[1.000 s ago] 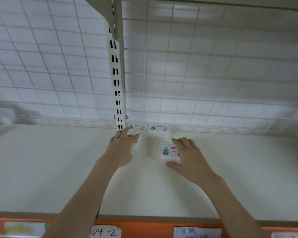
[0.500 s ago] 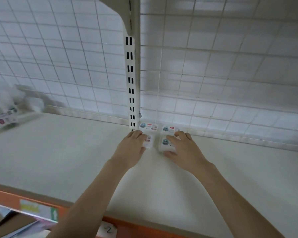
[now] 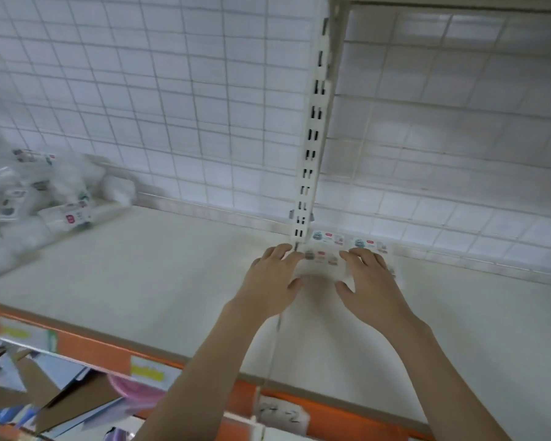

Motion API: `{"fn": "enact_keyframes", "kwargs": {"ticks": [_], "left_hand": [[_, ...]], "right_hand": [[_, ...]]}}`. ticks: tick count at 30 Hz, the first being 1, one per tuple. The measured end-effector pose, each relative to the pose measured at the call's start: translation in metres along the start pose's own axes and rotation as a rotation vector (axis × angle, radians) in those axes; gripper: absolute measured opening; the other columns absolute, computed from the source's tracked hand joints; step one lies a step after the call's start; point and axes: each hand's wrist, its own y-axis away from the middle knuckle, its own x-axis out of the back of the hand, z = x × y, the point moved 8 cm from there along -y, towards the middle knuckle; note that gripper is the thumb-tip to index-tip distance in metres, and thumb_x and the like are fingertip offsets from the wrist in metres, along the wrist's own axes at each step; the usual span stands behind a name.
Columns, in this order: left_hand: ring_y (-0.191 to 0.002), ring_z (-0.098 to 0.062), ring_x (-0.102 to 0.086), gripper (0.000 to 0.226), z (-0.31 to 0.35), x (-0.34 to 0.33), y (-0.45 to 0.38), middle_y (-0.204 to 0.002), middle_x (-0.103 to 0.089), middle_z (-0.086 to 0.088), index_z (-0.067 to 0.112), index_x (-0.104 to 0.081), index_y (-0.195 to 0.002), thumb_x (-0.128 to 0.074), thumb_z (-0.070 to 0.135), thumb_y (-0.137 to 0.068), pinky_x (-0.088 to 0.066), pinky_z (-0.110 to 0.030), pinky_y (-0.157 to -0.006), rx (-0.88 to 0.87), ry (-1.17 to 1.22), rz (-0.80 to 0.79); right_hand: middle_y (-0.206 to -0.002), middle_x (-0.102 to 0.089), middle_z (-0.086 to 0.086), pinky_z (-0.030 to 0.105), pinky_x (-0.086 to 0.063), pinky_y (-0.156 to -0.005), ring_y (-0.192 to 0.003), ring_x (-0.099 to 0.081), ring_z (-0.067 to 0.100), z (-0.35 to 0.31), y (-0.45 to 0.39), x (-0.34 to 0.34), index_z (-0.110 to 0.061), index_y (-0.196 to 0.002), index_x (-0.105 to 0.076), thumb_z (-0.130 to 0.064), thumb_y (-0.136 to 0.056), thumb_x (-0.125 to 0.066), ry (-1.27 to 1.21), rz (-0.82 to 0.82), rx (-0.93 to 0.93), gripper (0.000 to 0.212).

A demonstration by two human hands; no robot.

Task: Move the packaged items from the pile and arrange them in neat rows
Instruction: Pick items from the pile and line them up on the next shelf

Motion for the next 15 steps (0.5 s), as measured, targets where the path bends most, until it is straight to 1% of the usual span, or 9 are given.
{"fn": "enact_keyframes", "kwargs": {"ticks": [3, 5, 9, 12, 15], "left_hand": [[-0.128, -0.016, -0.034, 0.042, -0.06, 0.024, 0.038, -0.14, -0.038, 0.003, 0.022, -0.042, -0.134, -0.046, 0.032, -0.093, -0.034, -0.032, -0.103, 0.07, 0.032, 0.048], [-0.123, -0.016, -0.039, 0.04, -0.11, 0.043, 0.071, -0.133, -0.046, 0.005, 0.022, -0.045, -0.131, -0.047, 0.033, -0.093, -0.035, -0.031, -0.1, 0.127, 0.025, 0.068], [-0.117, -0.02, -0.045, 0.037, -0.219, 0.09, 0.142, -0.126, -0.053, 0.003, 0.022, -0.049, -0.127, -0.047, 0.033, -0.092, -0.037, -0.031, -0.096, 0.252, -0.027, 0.077], [-0.113, -0.021, -0.048, 0.036, -0.293, 0.13, 0.188, -0.121, -0.056, 0.0, 0.021, -0.052, -0.126, -0.048, 0.031, -0.092, -0.039, -0.031, -0.093, 0.345, -0.021, 0.103], [-0.106, -0.024, -0.052, 0.034, -0.35, 0.165, 0.218, -0.114, -0.06, -0.004, 0.017, -0.054, -0.124, -0.049, 0.029, -0.092, -0.043, -0.033, -0.087, 0.403, 0.013, 0.159]], "right_hand": [[-0.139, -0.035, 0.002, 0.028, -0.021, -0.109, -0.131, -0.025, 0.02, -0.062, 0.003, -0.013, -0.014, -0.138, -0.035, -0.026, -0.091, -0.048, -0.027, 0.046, 0.025, 0.05], [-0.14, -0.036, 0.002, 0.029, -0.022, -0.109, -0.131, -0.026, 0.02, -0.112, 0.004, -0.028, -0.013, -0.138, -0.035, -0.026, -0.092, -0.048, -0.064, 0.059, 0.04, 0.05], [-0.133, -0.043, 0.004, 0.024, -0.025, -0.102, -0.124, -0.035, 0.022, -0.222, 0.002, -0.061, -0.01, -0.134, -0.042, -0.022, -0.09, -0.053, -0.173, 0.092, 0.071, 0.047], [-0.127, -0.049, 0.007, 0.025, -0.027, -0.1, -0.119, -0.041, 0.025, -0.301, -0.005, -0.089, -0.008, -0.13, -0.047, -0.018, -0.087, -0.057, -0.211, 0.077, 0.102, 0.045], [-0.122, -0.053, 0.008, 0.027, -0.031, -0.099, -0.116, -0.045, 0.027, -0.364, -0.019, -0.113, -0.007, -0.127, -0.051, -0.016, -0.085, -0.059, -0.215, 0.047, 0.151, 0.043]]}}
